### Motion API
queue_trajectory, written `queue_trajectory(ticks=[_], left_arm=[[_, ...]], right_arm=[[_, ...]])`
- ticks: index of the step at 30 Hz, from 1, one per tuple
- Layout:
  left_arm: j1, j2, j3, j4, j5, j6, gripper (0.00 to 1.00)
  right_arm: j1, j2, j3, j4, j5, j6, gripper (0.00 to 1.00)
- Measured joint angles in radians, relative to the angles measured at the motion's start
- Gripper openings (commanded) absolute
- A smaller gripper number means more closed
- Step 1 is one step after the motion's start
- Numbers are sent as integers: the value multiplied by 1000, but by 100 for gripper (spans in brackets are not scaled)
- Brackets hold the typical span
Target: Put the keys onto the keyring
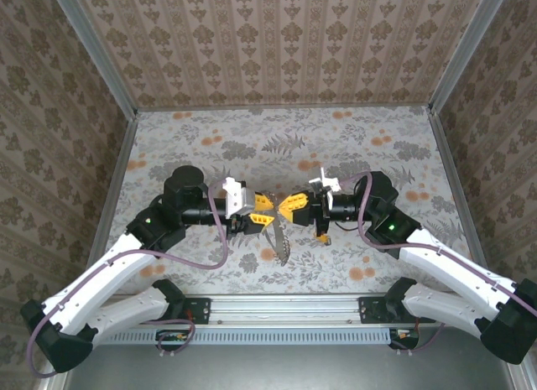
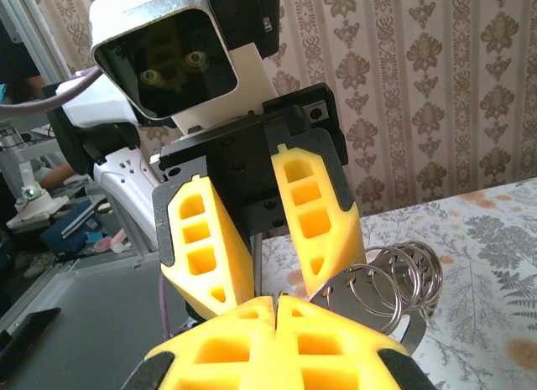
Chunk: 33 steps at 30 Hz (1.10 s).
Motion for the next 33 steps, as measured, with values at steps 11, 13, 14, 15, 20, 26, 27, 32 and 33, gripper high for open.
queue_trajectory(ticks=[11, 13, 14, 15, 20, 26, 27, 32, 33], left_arm=[[0, 0, 22, -2, -3, 7, 29], [0, 2, 25, -3, -2, 8, 29], [0, 3, 27, -4, -3, 8, 29], [0, 7, 29, -6, -3, 11, 29], [-1, 30, 30, -21, -4, 26, 29], [-7, 51, 40, -32, -14, 34, 29], [-8, 52, 41, -35, -14, 35, 29], [-16, 61, 49, -53, -21, 45, 27], [-19, 64, 52, -56, -25, 49, 26]], right_arm=[[14, -4, -24, -47, 72, -68, 0], [14, -4, -29, -48, 81, -71, 0], [14, -4, -30, -48, 82, -71, 0], [14, -5, -32, -48, 82, -71, 0], [16, -21, -41, -47, 81, -71, 0], [16, -34, -42, -47, 81, -71, 0], [16, -34, -42, -47, 81, -71, 0], [18, -34, -42, -47, 82, -71, 0], [19, -34, -42, -47, 83, -71, 0]])
